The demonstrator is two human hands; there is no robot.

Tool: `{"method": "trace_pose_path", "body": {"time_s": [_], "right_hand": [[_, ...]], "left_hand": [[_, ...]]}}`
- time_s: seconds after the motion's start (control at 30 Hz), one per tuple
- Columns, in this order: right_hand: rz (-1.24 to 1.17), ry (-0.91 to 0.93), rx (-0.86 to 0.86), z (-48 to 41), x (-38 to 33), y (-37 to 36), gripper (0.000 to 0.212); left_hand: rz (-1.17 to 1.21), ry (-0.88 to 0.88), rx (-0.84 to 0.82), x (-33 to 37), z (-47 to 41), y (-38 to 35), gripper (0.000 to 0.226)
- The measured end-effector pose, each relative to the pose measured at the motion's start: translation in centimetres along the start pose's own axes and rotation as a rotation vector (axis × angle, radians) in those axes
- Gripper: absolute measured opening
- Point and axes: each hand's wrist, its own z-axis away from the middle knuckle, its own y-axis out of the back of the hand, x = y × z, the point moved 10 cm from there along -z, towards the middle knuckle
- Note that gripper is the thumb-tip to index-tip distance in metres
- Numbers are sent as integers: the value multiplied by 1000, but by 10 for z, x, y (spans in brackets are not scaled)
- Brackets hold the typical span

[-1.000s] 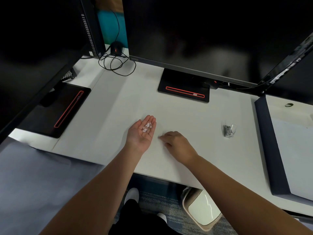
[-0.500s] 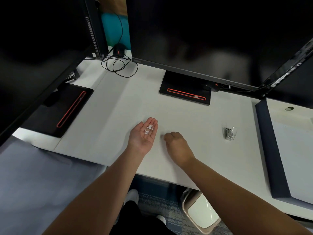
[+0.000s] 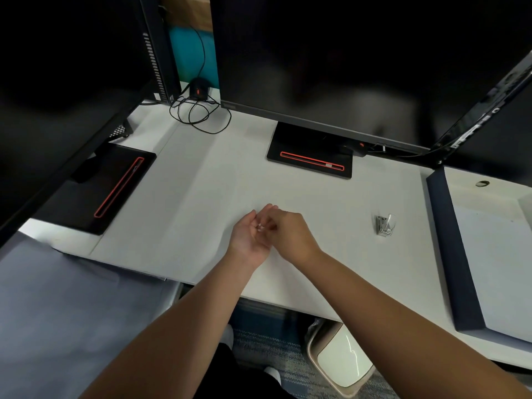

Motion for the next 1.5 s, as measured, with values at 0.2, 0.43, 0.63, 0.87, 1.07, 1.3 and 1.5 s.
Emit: {"method": "trace_pose_path", "body": {"time_s": [0.2, 0.43, 0.63, 0.87, 1.07, 1.3, 1.5], "right_hand": [[115, 56, 54, 6, -8, 10, 13], [187, 180, 90, 9, -13, 13, 14], [11, 143, 192, 5, 0, 29, 17], [86, -89, 150, -4, 70, 34, 32], [332, 85, 79, 11, 69, -1, 38], [304, 76, 72, 17, 60, -3, 50], [410, 83, 84, 17, 65, -2, 27]], "left_hand": [[-6, 1, -1, 0, 2, -1, 37], [2, 0, -5, 1, 4, -4, 37], [23, -25, -9, 6, 7, -7, 36], [118, -49, -27, 24, 9, -5, 34], [153, -67, -26, 31, 8, -4, 34], [174, -76, -27, 36, 5, -3, 34], [169, -74, -31, 33, 3, -3, 34]]}}
